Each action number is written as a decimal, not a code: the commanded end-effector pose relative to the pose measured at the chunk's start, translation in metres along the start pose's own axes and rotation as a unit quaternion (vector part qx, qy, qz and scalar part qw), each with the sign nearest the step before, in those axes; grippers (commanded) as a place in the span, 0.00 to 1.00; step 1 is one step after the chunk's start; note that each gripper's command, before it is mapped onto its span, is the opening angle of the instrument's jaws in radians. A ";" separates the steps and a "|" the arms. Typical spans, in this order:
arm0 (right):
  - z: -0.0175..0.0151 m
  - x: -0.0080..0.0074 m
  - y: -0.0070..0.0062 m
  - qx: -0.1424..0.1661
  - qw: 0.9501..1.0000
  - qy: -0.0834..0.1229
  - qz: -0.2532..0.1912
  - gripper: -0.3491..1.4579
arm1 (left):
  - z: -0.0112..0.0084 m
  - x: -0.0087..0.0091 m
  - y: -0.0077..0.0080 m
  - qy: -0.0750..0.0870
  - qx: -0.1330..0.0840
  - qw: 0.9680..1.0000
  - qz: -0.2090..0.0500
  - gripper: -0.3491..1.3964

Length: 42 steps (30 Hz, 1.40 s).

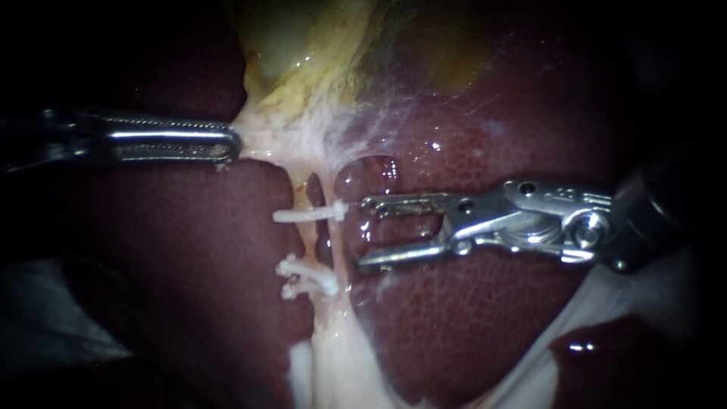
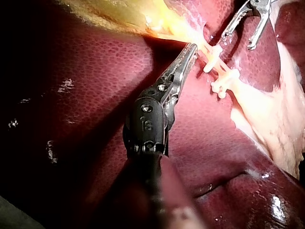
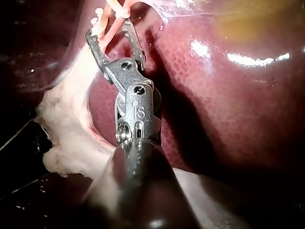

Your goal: Going back third clip left tube

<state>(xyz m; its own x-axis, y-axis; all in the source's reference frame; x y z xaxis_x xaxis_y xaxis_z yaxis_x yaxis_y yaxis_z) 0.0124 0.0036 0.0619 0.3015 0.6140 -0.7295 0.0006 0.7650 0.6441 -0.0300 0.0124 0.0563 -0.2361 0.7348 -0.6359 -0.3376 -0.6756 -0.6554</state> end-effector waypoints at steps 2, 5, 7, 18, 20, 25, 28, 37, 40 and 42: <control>0.0004 -0.0001 -0.0002 -0.001 1.000 0.000 -0.003 0.47 | 0.0000 0.0000 0.0000 0.000 0.000 1.000 0.000 0.00; 0.0013 0.0000 -0.0003 -0.003 1.000 0.000 -0.003 0.47 | 0.0000 0.0000 0.0000 0.000 0.000 1.000 0.000 0.00; 0.0018 0.0000 -0.0002 -0.004 1.000 0.000 -0.003 0.47 | 0.0000 0.0000 0.0000 0.000 0.000 1.000 0.000 0.00; 0.0058 -0.0002 0.0004 -0.014 1.000 0.001 -0.004 0.47 | 0.0000 0.0001 0.0001 0.000 0.000 1.000 0.000 0.00; 0.0065 -0.0004 0.0004 -0.017 1.000 0.001 -0.006 0.47 | 0.0001 0.0001 0.0001 0.000 0.000 1.000 0.000 0.00; 0.0082 -0.0009 0.0004 -0.011 1.000 0.000 -0.008 0.47 | 0.0001 0.0001 0.0001 0.000 0.001 1.000 0.000 0.00; 0.0088 -0.0008 0.0003 -0.008 1.000 0.000 -0.008 0.47 | 0.0001 0.0001 0.0001 0.000 0.001 1.000 0.000 0.00; 0.0100 -0.0006 0.0005 0.006 1.000 0.010 0.006 0.47 | 0.0002 0.0001 0.0002 0.000 0.001 1.000 0.000 0.00; 0.0106 -0.0005 0.0007 0.024 0.999 0.027 0.020 0.47 | 0.0003 0.0002 0.0002 0.000 0.001 1.000 0.000 0.00; 0.0109 -0.0004 0.0008 0.036 0.998 0.036 0.031 0.47 | 0.0003 0.0002 0.0002 0.000 0.001 1.000 0.000 0.00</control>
<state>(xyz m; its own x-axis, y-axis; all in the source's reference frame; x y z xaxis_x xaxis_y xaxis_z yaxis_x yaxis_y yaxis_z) 0.0228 0.0018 0.0652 0.2258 0.6820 -0.6956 0.0626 0.7024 0.7090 -0.0304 0.0124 0.0561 -0.2353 0.7352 -0.6357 -0.3396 -0.6750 -0.6550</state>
